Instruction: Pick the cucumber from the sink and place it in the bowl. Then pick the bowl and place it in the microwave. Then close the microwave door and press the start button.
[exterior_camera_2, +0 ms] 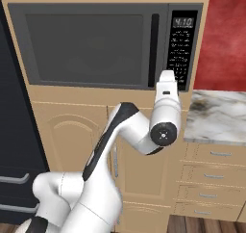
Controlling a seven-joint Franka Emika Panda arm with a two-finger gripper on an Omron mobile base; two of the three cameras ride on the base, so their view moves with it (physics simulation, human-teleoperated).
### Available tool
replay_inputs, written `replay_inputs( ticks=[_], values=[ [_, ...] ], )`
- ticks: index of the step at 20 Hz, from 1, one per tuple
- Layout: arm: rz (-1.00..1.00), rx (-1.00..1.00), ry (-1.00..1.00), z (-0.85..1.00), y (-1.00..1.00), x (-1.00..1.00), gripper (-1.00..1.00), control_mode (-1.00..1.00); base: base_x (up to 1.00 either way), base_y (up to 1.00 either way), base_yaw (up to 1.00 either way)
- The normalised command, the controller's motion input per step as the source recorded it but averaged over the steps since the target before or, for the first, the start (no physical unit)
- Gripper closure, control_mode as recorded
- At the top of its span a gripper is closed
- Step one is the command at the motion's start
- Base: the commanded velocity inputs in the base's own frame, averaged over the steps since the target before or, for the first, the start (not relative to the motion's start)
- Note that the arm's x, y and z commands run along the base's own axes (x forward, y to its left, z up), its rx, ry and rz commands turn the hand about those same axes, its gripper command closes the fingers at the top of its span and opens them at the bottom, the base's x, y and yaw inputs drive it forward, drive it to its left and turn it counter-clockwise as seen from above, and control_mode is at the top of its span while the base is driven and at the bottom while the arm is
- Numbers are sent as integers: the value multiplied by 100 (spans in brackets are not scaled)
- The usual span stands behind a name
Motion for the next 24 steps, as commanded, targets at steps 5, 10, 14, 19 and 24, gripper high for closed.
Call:
replay_inputs(
  ticks=[5, 10, 14, 19, 24],
  values=[
    [0, 0, 0, 0, -7, 37, 100, -100, 0, 0, 0],
    [0, 0, 0, 0, -25, 47, 100, -100, 0, 0, 0],
    [0, 0, 0, -4, -28, 35, 100, -100, 0, 0, 0],
    [0, 0, 0, -9, -21, 26, 100, -100, 0, 0, 0],
    [0, 0, 0, -7, 0, 37, 100, -100, 0, 0, 0]
  ],
)
